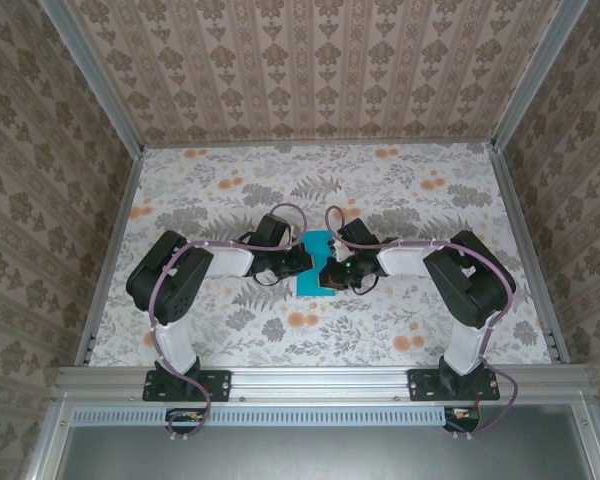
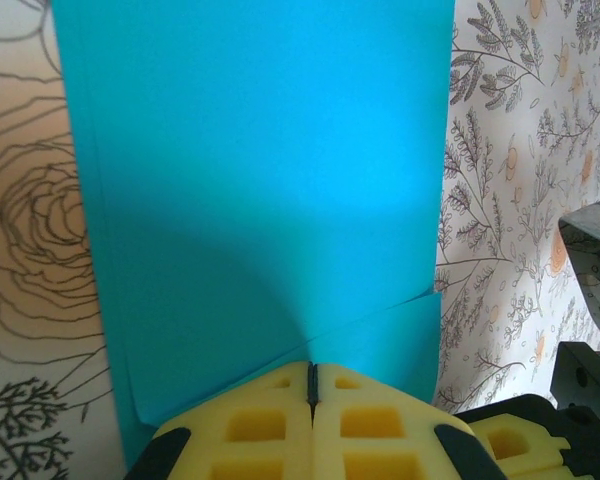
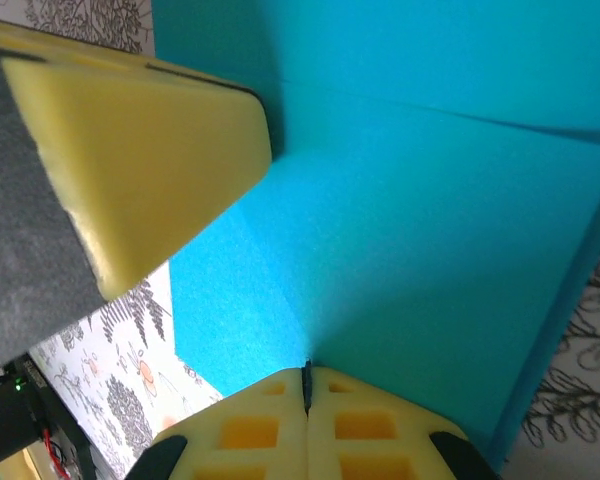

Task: Fold a paper plane with a square sheet of paper (pick it up from the middle)
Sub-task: Fold the triangle a second time at the center of the table, then turn over the paper at the center of the table.

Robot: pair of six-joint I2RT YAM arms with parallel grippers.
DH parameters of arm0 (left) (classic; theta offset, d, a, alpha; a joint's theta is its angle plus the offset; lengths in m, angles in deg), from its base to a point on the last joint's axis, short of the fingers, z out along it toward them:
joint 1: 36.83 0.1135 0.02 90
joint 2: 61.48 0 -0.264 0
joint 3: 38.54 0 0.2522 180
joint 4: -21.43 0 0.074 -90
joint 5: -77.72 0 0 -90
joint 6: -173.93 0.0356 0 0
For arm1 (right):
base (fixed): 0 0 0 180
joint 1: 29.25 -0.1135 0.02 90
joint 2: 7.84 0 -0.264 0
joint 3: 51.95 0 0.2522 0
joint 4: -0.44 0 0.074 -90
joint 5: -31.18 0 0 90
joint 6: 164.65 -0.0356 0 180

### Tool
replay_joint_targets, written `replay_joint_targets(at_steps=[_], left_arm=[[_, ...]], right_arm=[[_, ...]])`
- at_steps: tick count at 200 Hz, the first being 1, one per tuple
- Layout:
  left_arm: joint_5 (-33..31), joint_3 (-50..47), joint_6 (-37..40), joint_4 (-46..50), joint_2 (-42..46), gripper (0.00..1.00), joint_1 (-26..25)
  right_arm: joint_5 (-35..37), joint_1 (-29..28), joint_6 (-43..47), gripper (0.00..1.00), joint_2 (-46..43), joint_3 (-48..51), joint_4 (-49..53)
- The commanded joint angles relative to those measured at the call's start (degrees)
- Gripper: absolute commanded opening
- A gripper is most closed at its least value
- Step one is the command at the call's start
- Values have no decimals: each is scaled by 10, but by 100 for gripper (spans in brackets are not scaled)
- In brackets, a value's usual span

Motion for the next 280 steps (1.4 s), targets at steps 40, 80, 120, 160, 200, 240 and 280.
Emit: replay_joint_targets(at_steps=[40,80,120,160,200,240,280], left_arm=[[-85,-40,-4,117,-31,0,1],[-67,-7,6,122,-24,0,-4],[-33,46,1,97,11,14,-5],[-56,77,-1,106,67,51,-1],[-101,46,6,143,133,82,15],[-103,-33,9,100,202,100,32],[-76,-63,-16,54,211,100,32]], right_arm=[[-18,54,22,0,-63,141,34],[-33,67,7,0,-131,143,36],[-6,85,19,10,-195,89,58],[6,96,47,35,-168,40,32],[-37,93,40,48,-98,6,-39],[-73,90,69,51,-28,-32,-51],[-112,88,93,44,18,-57,-39]])
